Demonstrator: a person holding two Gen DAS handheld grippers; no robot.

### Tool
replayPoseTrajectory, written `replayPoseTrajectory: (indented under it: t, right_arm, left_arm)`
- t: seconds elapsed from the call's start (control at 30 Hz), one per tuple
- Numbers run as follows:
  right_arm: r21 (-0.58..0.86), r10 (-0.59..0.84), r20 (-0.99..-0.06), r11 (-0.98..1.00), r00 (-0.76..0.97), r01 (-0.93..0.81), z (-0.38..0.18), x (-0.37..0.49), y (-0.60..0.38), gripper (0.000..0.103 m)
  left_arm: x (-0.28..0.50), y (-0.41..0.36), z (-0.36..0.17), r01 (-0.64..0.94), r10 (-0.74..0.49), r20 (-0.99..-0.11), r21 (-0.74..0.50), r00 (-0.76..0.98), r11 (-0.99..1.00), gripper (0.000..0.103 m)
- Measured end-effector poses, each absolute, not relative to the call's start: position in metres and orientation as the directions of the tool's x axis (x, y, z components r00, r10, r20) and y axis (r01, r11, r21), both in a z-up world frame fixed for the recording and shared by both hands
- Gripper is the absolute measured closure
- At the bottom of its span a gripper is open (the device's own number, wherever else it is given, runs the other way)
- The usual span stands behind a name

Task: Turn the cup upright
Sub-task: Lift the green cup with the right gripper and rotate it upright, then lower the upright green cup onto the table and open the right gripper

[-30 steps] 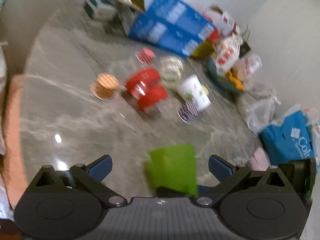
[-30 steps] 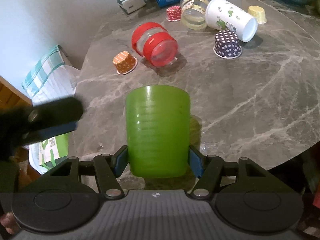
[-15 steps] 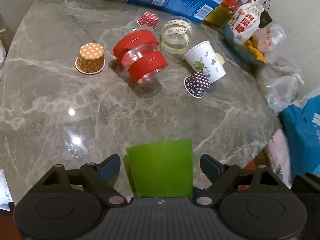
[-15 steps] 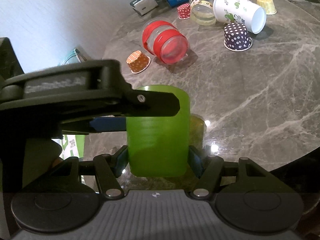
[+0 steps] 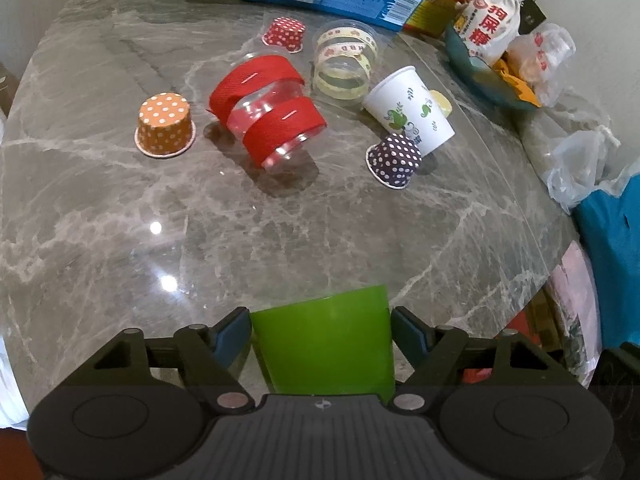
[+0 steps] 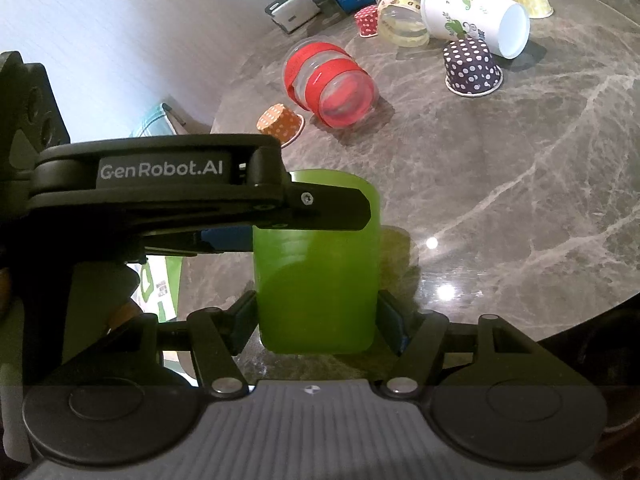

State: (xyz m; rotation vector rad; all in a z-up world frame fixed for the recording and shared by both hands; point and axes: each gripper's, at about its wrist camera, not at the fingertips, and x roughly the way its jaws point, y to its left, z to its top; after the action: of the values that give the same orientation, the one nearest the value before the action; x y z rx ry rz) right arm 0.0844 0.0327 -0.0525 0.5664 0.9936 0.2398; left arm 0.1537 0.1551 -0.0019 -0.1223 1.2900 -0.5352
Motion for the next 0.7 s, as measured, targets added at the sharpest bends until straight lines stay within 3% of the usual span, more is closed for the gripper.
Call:
replayPoseTrajectory:
  t: [0.1,0.13,0.17,0.2,0.4,0.7]
  right_arm:
    - [0.551,0.44,-0.722,0.833,0.533,0.059,-0.053,0.083,0.029,0.034]
    - [0.548,0.439,-0.722,0.835,0.534,0.054,-0.052,0.081,0.027,0.029]
    - [0.551,0.443,-0.717,0.833,0.538,0.048,-0.051,0.078,0.025,0.016]
    - [0.558,0.448,-0.707,0.829,0.548,0.042,-0.049,0.075,0.022,0.01]
    - [0.605,0.462,-0.632,0.796,0.622,0.024,-0.039,0.041,-0.005,0.007]
    - [0.651,0.385,-0.566,0.751,0.729,0.108,-0.044,0.007,-0.047,0.006]
  left_arm:
    - [0.152,0.149,-0.001,0.336,-0.433,-0.883,-0.358,0.181,0.871,0.024]
    - [0.152,0.148,0.0,0.342,-0.426,-0.885,-0.348,0.187,0.873,0.024]
    - [0.152,0.147,0.0,0.343,-0.425,-0.886,-0.346,0.187,0.873,0.024]
    - [0.152,0.146,0.0,0.346,-0.425,-0.886,-0.345,0.187,0.873,0.024]
    - [0.15,0.148,0.004,0.365,-0.448,-0.87,-0.356,0.205,0.86,0.024]
    - [0.116,0.153,0.016,0.46,-0.525,-0.761,-0.336,0.381,0.822,0.025]
